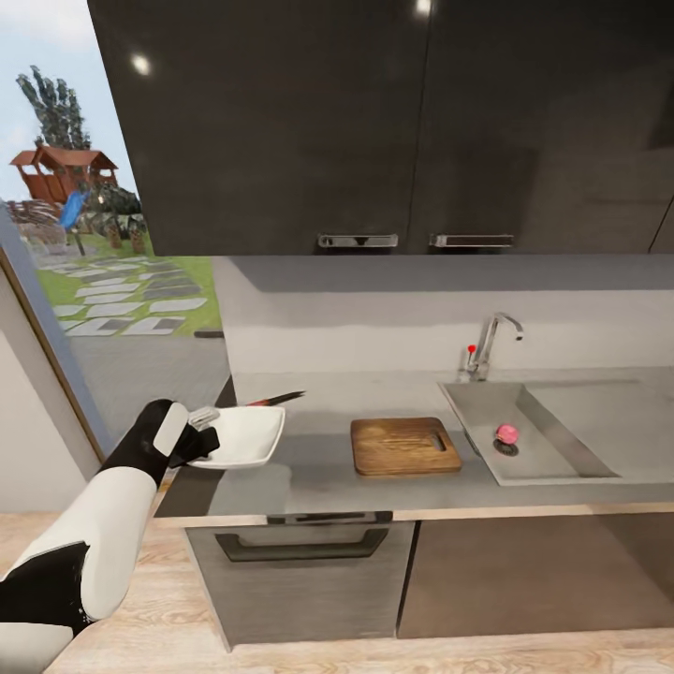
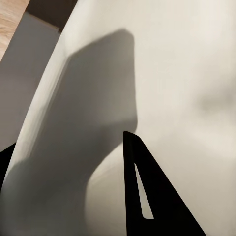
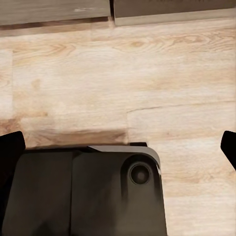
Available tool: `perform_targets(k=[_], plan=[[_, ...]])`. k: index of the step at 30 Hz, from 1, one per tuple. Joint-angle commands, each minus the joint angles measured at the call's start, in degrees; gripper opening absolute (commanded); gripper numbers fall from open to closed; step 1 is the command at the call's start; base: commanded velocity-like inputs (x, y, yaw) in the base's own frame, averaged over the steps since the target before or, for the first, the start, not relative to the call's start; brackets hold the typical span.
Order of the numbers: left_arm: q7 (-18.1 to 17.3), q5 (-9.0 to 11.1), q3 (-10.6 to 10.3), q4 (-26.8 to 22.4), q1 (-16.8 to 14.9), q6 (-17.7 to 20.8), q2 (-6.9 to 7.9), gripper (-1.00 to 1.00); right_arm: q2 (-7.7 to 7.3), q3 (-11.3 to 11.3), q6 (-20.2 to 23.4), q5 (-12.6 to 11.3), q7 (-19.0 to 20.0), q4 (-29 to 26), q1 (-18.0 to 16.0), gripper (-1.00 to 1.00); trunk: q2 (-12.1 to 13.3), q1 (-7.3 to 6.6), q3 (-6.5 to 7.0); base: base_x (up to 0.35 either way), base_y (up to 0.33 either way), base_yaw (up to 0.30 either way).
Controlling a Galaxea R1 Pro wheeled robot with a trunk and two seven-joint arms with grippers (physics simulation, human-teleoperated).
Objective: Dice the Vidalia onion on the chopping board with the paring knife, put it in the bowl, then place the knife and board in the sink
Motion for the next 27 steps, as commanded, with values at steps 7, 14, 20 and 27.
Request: perform_targets(k=[7, 14, 20, 27], plan=[[0.49, 0.7, 0.05, 0.34, -0.05, 0.14, -0.08, -1.0, -0.02, 0.19, 0.0, -0.15, -0.35, -0.11, 0.0, 1.0, -0.13, 0.04, -0.54, 0.0, 0.0, 0.0], [0.49, 0.7, 0.05, 0.36, -0.05, 0.11, -0.07, -1.0, -0.02, 0.19, -0.01, -0.15, -0.35, -0.08, 0.0, 1.0, -0.13, 0.04, -1.17, 0.0, 0.0, 0.0], [0.49, 0.69, 0.05, 0.36, -0.05, 0.07, -0.06, -1.0, -0.02, 0.19, -0.03, -0.15, -0.34, -0.15, 0.0, 1.0, -0.13, 0.04, -1.71, 0.0, 0.0, 0.0], [0.49, 0.7, 0.05, 0.36, -0.05, 0.06, 0.0, -1.0, -0.02, 0.19, -0.03, -0.15, -0.34, -0.15, 0.0, 1.0, -0.13, 0.04, -2.35, 0.0, 0.0, 0.0]])
